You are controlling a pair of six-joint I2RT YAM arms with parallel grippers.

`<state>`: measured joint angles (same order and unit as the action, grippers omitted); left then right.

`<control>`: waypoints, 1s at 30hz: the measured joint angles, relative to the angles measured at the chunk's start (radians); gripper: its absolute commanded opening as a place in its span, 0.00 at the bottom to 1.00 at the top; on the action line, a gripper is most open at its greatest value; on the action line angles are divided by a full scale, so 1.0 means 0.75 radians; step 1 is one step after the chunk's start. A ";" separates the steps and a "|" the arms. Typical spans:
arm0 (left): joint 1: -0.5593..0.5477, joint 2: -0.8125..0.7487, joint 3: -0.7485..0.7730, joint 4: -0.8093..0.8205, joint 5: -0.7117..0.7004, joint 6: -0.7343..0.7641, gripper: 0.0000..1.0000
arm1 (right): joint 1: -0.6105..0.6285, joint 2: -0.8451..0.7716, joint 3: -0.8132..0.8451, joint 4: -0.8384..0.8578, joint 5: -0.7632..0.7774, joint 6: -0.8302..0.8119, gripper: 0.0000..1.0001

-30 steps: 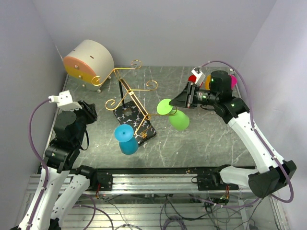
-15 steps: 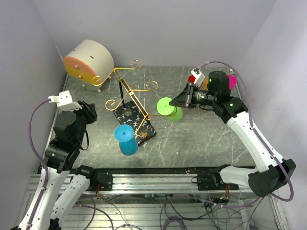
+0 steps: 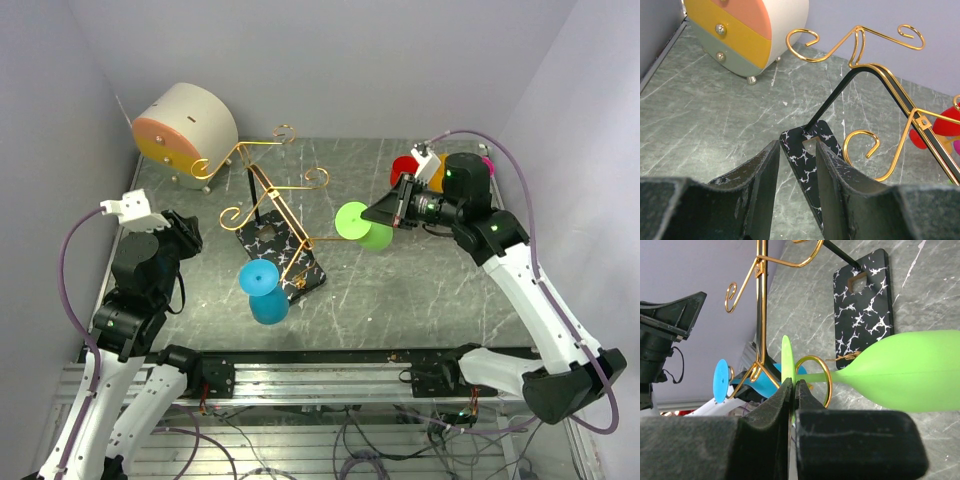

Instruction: Take the wine glass off the wine glass rack

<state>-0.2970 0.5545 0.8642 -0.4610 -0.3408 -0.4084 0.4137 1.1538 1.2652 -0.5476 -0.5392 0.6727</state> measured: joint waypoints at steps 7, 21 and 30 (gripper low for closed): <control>0.000 0.000 0.000 0.000 0.000 0.000 0.46 | 0.000 -0.059 -0.022 -0.018 0.008 -0.001 0.00; 0.000 0.004 0.000 0.000 0.000 0.000 0.45 | 0.000 -0.074 -0.049 -0.025 -0.116 0.000 0.00; 0.000 0.008 0.000 -0.001 0.000 -0.001 0.46 | 0.001 -0.028 -0.056 0.045 -0.203 0.009 0.00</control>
<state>-0.2970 0.5602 0.8642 -0.4614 -0.3408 -0.4088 0.4141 1.1328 1.2228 -0.5140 -0.6914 0.6792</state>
